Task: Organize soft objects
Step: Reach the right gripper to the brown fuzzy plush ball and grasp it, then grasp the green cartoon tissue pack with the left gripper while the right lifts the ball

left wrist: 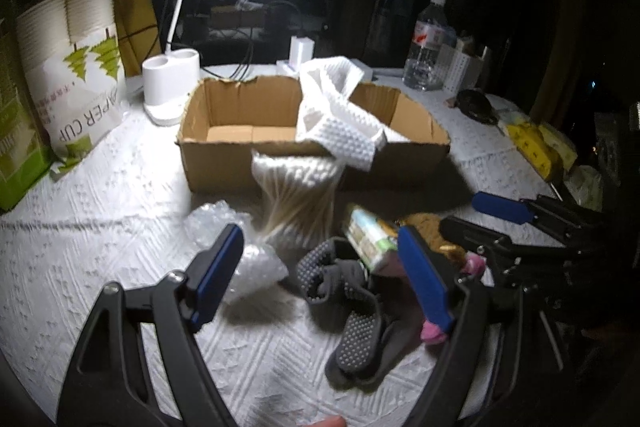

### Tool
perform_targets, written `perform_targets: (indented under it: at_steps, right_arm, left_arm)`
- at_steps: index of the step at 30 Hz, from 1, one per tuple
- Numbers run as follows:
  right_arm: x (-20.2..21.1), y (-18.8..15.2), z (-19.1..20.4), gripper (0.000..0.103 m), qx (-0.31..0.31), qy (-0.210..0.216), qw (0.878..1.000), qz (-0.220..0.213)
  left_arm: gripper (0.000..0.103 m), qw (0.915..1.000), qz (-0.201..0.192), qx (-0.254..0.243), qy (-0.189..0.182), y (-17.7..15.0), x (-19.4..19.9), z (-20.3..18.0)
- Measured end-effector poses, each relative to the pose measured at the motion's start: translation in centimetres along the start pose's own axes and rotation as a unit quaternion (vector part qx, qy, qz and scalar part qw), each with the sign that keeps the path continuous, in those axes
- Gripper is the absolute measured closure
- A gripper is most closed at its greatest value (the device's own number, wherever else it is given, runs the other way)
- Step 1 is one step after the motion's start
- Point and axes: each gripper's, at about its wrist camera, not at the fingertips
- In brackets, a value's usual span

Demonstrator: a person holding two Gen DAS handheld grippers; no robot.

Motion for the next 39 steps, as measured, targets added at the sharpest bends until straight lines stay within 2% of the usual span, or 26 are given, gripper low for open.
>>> perform_targets:
  at_steps: [11,15,21,24,28,32,34,38,39]
  right_arm:
    - [-2.4,-1.3,-0.7,0.046,-0.014,0.040,0.998,0.038]
    - [-1.9,-1.4,-1.4,0.054,-0.017,0.052,0.998,0.028]
    - [-0.6,-1.2,-3.6,0.055,-0.033,0.049,0.998,0.006]
    - [-0.1,-1.3,-4.8,0.055,-0.041,0.045,0.998,0.000]
    - [0.2,-1.5,-6.2,0.055,-0.051,0.043,0.998,-0.004]
    - [0.5,-1.7,-7.3,0.055,-0.057,0.042,0.997,-0.010]
    - [0.8,-1.6,-7.6,0.055,-0.058,0.041,0.997,-0.014]
    - [1.3,-1.2,-7.5,0.055,-0.054,0.039,0.998,-0.020]
    - [1.3,-1.1,-7.5,0.055,-0.052,0.039,0.998,-0.021]
  left_arm:
    - [0.022,0.9997,0.020,-0.013,0.006,0.0,-1.6,-1.5]
    - [0.022,0.9992,0.031,-0.025,0.005,0.0,-2.5,-2.7]
    - [0.022,0.9971,0.046,-0.061,0.008,0.1,-3.9,-5.4]
    - [0.022,0.9946,0.059,-0.083,0.020,0.1,-5.2,-6.7]
    - [0.022,0.9903,0.081,-0.105,0.040,-0.2,-7.0,-7.4]
    - [0.024,0.9889,0.091,-0.111,0.037,-0.5,-8.1,-7.4]
    - [0.043,0.9887,0.093,-0.113,0.035,-0.5,-8.2,-7.3]
    - [0.046,0.9899,0.092,-0.107,0.019,-0.4,-7.9,-6.8]
    - [0.050,0.9908,0.088,-0.102,0.012,-0.3,-7.5,-6.6]
Point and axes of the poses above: each gripper's, at about its wrist camera, not at the fingertips, and x roughly against the way its jaws point, z to its left, y to its top, and after that the axes turned 4 degrees about -z, right-handed
